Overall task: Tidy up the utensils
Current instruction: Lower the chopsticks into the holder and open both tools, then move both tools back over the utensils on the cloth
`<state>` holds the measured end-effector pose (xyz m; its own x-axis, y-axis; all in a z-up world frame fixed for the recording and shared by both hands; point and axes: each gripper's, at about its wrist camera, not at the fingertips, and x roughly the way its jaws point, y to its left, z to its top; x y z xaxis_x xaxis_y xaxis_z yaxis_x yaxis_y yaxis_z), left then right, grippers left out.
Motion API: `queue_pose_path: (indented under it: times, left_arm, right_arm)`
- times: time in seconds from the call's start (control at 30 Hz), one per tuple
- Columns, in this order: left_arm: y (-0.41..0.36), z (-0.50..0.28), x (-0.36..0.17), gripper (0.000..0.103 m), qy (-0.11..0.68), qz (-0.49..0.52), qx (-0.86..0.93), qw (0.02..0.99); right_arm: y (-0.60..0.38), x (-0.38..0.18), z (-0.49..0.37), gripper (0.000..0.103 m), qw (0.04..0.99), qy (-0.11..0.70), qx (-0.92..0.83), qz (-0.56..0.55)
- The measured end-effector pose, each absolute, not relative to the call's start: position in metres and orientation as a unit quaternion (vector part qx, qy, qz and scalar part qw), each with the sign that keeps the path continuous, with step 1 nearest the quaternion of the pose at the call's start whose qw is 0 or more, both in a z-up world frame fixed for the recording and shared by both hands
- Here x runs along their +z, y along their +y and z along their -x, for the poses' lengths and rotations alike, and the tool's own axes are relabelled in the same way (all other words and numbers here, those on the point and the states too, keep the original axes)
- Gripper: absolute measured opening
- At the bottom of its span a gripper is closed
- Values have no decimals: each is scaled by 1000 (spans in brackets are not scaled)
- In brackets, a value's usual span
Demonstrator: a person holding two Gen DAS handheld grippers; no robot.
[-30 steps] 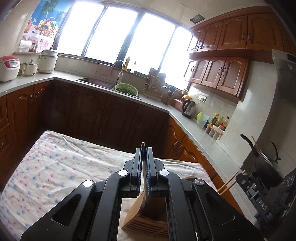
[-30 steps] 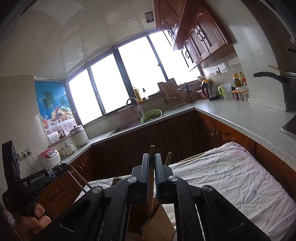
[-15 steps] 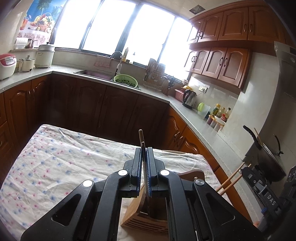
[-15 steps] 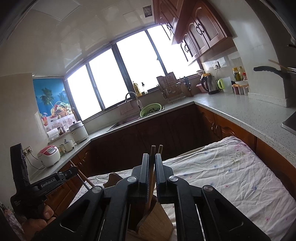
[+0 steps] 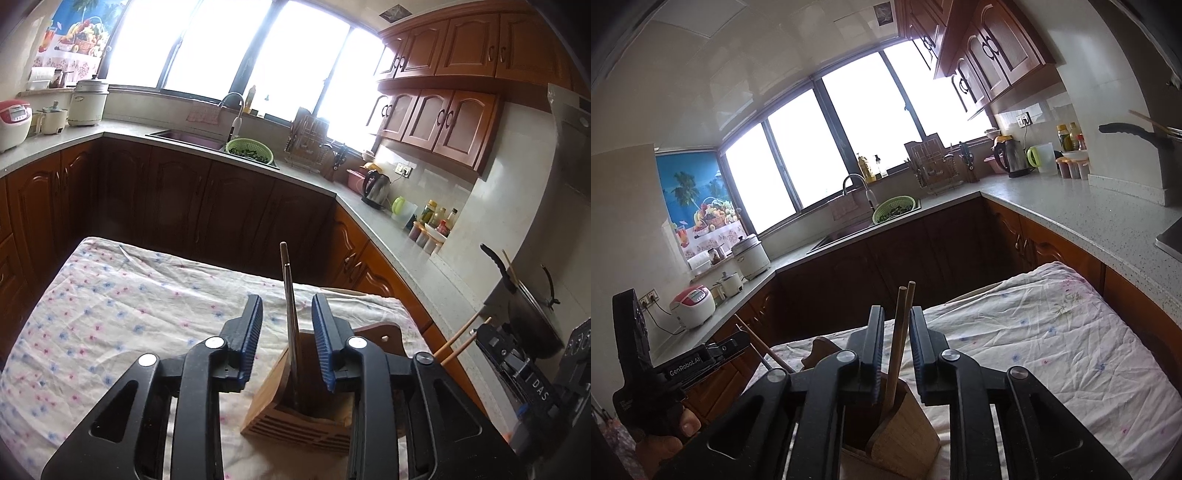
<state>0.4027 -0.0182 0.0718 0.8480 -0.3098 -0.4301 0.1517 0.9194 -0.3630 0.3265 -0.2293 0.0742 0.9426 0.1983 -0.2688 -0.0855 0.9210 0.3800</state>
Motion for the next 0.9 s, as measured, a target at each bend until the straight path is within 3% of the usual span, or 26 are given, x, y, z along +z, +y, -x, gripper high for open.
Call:
queue_pose_path:
  times: [0.07,0.13,0.27,0.4,0.9]
  left_arm:
    - [-14,-394,73,59,244,160,-118,949]
    - [-9,-381,75,67,238,160,-116,951]
    - [3,-352,72,90,234,158,-105,953]
    - [11,-321,61,95,247,153,-99,952]
    - [21,-241,20,95,310,129,-84,938]
  right_arm:
    - [-231,74,-322,48,968,152,72,-188]
    - [-233,75,-317,51,967,150,73,-192]
    - [-237,73,-299,86,966,149,78,-198]
    - [-239,65,-276,98,963,157,82,-201]
    - [-232,29,-198,98,952,224,92,-188]
